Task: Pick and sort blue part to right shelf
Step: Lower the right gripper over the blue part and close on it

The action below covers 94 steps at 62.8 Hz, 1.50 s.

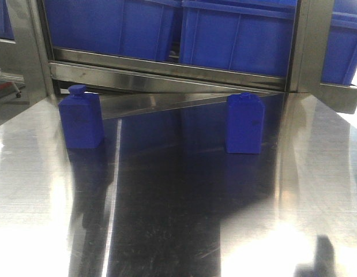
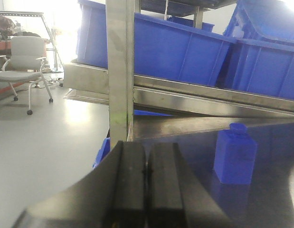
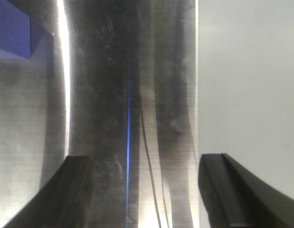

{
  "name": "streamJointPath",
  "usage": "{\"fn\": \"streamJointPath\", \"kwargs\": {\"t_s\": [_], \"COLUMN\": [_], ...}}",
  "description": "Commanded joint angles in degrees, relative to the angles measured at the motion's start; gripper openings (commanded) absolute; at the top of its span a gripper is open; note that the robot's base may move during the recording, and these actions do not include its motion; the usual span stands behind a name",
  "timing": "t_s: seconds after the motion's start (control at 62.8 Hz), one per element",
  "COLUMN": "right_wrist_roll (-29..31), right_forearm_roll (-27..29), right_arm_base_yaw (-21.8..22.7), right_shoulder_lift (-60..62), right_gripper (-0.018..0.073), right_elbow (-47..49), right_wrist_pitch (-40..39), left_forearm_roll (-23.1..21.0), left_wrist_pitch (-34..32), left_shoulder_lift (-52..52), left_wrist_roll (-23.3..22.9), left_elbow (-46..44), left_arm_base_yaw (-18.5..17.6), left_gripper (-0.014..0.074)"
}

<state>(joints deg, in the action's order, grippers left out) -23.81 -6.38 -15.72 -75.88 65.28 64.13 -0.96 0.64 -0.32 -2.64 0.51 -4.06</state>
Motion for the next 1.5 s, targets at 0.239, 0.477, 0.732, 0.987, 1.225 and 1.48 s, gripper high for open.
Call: {"fn": "streamJointPath", "kwargs": {"t_s": [0.239, 0.477, 0.732, 0.987, 1.225, 1.48], "right_wrist_roll": [-5.2, -7.1, -9.3, -9.4, -9.4, -9.4], "right_forearm_roll": [-2.3, 1.7, 3.6, 3.1, 2.9, 2.9], "right_arm_base_yaw": [-7.6, -10.0, -10.2, -10.2, -10.4, -10.4], "right_shoulder_lift": [-17.5, -26.8, -30.0, -31.4, -32.7, -32.7], "right_gripper": [0.0543, 0.0543, 0.0543, 0.0543, 0.0542, 0.0542], "right_elbow": [24.9, 36.6, 38.3, 38.0, 37.0, 35.2], "right_wrist_pitch": [9.6, 11.4, 11.5, 11.6, 11.6, 10.6], "left_forearm_roll": [-0.1, -0.1, -0.1, -0.1, -0.1, -0.1], "left_wrist_pitch": [-4.8, -4.8, -4.8, -4.8, -4.8, -4.8], "left_shoulder_lift": [-1.0, -1.0, -1.0, -1.0, -1.0, -1.0], "left_wrist_roll": [-0.1, -0.1, -0.1, -0.1, -0.1, -0.1], "left_elbow": [1.3, 1.3, 1.3, 1.3, 1.3, 1.3], "left_arm_base_yaw": [-0.5, -0.5, -0.5, -0.5, -0.5, -0.5], "left_gripper": [0.0123, 0.0123, 0.0123, 0.0123, 0.0123, 0.0123]}}
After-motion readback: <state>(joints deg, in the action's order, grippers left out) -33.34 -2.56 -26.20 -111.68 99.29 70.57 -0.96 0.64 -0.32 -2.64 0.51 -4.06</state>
